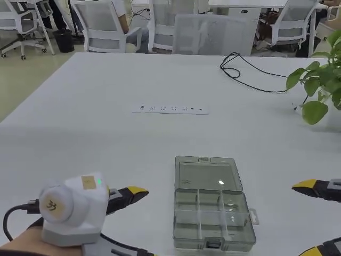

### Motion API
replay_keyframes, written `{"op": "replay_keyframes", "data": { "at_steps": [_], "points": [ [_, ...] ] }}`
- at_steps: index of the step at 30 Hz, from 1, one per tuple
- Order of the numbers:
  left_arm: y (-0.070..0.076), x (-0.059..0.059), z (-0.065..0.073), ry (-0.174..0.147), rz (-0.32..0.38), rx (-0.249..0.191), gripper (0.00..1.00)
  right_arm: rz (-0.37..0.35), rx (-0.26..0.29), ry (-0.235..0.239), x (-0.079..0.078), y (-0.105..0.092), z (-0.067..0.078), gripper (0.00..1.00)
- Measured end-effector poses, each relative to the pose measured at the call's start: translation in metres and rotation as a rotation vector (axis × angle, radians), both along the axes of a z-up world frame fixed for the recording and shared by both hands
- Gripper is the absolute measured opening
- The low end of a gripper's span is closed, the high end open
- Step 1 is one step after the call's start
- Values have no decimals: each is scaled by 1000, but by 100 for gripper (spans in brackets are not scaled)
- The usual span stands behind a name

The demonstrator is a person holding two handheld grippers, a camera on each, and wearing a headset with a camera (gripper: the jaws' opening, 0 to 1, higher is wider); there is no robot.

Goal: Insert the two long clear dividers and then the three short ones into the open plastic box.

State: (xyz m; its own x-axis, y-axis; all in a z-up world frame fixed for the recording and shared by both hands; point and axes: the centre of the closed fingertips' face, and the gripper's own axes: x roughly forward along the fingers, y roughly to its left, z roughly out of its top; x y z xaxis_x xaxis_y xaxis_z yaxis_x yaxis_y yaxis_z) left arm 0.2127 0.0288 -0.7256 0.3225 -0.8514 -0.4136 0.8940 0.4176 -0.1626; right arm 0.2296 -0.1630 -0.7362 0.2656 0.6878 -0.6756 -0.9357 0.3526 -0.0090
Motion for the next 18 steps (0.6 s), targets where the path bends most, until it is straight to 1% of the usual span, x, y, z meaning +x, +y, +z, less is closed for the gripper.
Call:
{"op": "replay_keyframes", "data": {
  "at_steps": [7, 11, 18],
  "points": [
    [0, 0, -1, -4, -4, 7, 100, 4, -2, -7, -1, 1, 2, 95],
    [3, 3, -4, -12, 3, 22, 100, 3, -11, -10, -1, -1, 1, 95],
    [4, 7, -5, -11, 8, 24, 100, -8, -12, -11, 1, -6, 2, 95]
  ]
}}
